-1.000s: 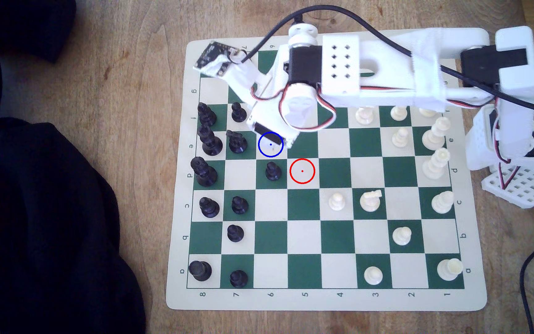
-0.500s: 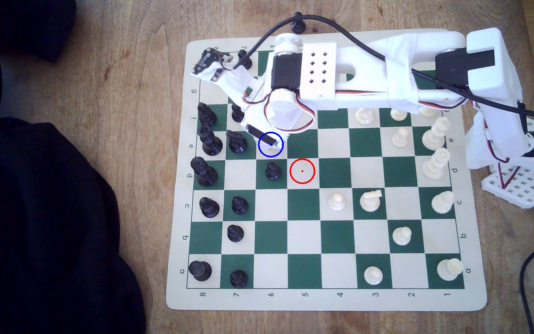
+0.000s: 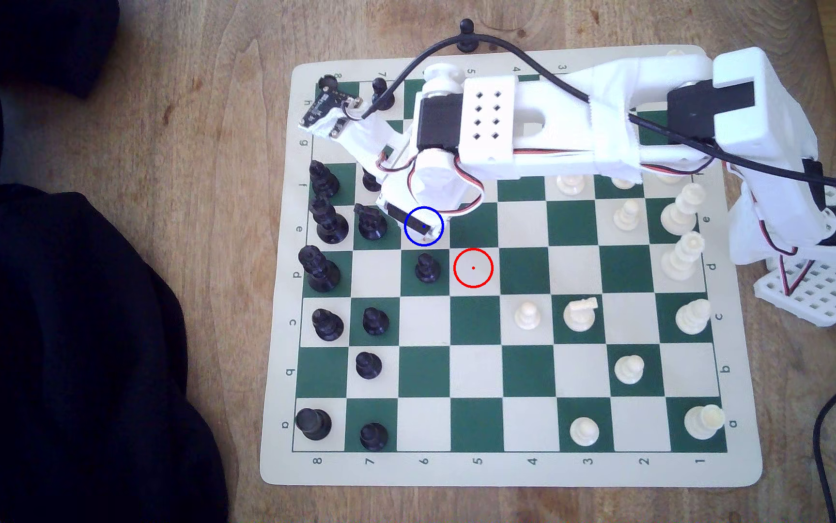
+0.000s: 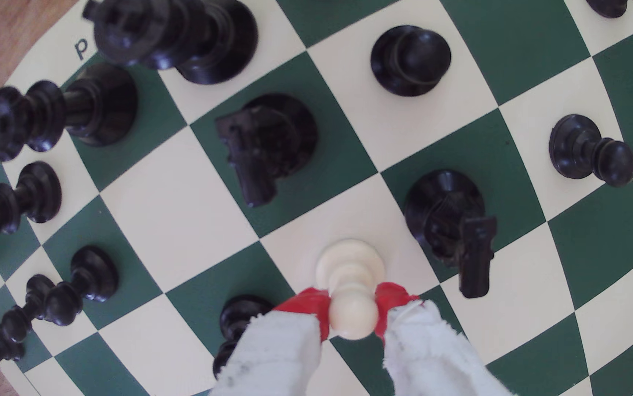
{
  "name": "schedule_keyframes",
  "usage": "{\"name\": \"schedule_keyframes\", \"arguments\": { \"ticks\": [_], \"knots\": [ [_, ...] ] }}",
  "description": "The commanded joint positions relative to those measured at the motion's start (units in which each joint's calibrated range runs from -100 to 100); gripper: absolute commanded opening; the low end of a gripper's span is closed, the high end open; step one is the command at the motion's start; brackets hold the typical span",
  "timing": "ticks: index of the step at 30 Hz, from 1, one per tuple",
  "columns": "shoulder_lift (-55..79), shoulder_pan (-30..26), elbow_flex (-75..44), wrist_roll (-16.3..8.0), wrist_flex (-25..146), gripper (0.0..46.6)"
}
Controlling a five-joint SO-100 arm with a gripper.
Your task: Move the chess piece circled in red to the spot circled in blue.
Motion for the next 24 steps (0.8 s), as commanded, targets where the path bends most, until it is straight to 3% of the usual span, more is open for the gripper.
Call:
{"name": "schedule_keyframes", "arguments": {
  "ticks": [1,3,8,24],
  "knots": [
    [-1.49,-0.11,-4.72,0.1,-0.79,2.3],
    [-1.23,-0.11,-5.08,0.1,-0.87,3.7],
    [-0.98,-0.11,-5.26,0.0,-0.79,12.9],
    [-7.69,-0.11,-3.9,0.05,2.9,13.1]
  ]
}}
